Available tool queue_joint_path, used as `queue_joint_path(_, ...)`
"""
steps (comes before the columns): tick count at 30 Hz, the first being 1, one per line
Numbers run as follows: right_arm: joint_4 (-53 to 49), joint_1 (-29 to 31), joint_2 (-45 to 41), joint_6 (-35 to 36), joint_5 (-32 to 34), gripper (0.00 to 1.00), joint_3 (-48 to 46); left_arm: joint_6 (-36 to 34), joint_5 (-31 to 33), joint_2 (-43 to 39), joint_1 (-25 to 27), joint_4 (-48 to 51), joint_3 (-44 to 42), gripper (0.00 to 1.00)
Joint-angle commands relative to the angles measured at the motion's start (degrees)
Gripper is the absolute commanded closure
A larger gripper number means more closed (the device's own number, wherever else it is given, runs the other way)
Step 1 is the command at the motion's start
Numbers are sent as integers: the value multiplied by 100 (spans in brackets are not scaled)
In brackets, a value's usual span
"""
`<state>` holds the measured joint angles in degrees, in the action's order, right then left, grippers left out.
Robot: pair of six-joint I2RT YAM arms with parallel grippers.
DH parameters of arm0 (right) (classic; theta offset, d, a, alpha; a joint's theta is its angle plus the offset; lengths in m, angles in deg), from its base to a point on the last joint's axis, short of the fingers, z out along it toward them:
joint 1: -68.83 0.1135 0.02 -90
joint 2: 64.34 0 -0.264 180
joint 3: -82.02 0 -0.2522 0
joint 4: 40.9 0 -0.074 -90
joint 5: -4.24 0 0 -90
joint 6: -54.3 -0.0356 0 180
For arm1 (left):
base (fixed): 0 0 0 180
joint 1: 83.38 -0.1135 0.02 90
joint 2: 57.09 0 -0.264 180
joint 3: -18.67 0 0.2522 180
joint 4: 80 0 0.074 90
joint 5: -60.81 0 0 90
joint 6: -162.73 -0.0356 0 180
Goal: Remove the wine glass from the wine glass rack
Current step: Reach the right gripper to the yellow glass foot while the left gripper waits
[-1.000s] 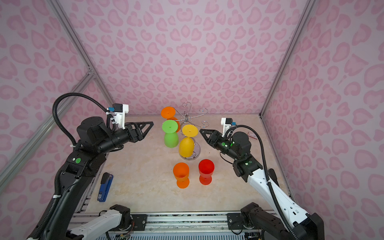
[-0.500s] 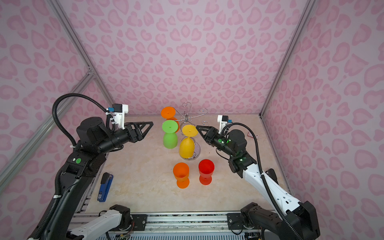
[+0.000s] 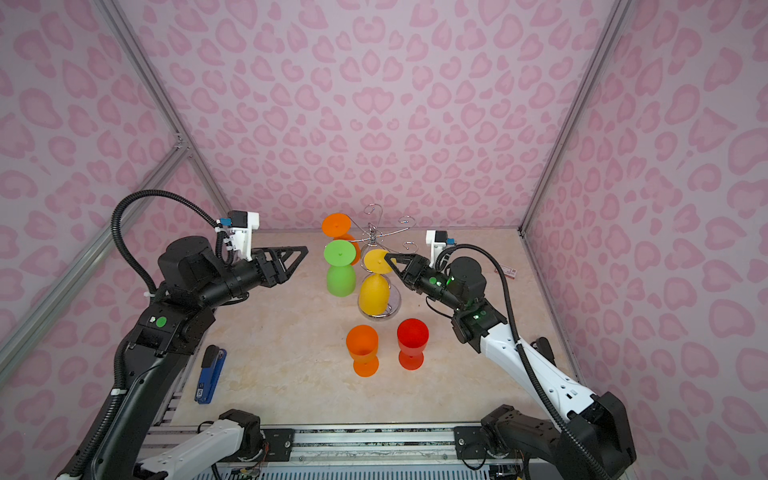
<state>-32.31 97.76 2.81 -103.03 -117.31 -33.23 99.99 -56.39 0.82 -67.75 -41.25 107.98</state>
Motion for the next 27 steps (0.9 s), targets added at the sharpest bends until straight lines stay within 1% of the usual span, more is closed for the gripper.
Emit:
queue_joint_path(1, 11, 12, -3, -18, -3, 75, 39, -72, -84, -30, -21, -197, -14, 30)
queue_joint_path(8, -193, 24, -4, 8, 48, 90, 148, -99, -92, -60, -34, -179, -14, 30)
queue_joint_path(12, -266, 27, -1, -32, 61, 94, 218, -129, -101, -61, -35, -153, 1, 30)
queue_joint_path(15, -176, 18, 17, -162, 22, 99, 248, -177, -102, -43, -42, -118, 6, 30)
queue_joint_path(27, -225, -50, -92, -313, -36, 100, 326, -274, -70, 27, -43, -56, -24, 28)
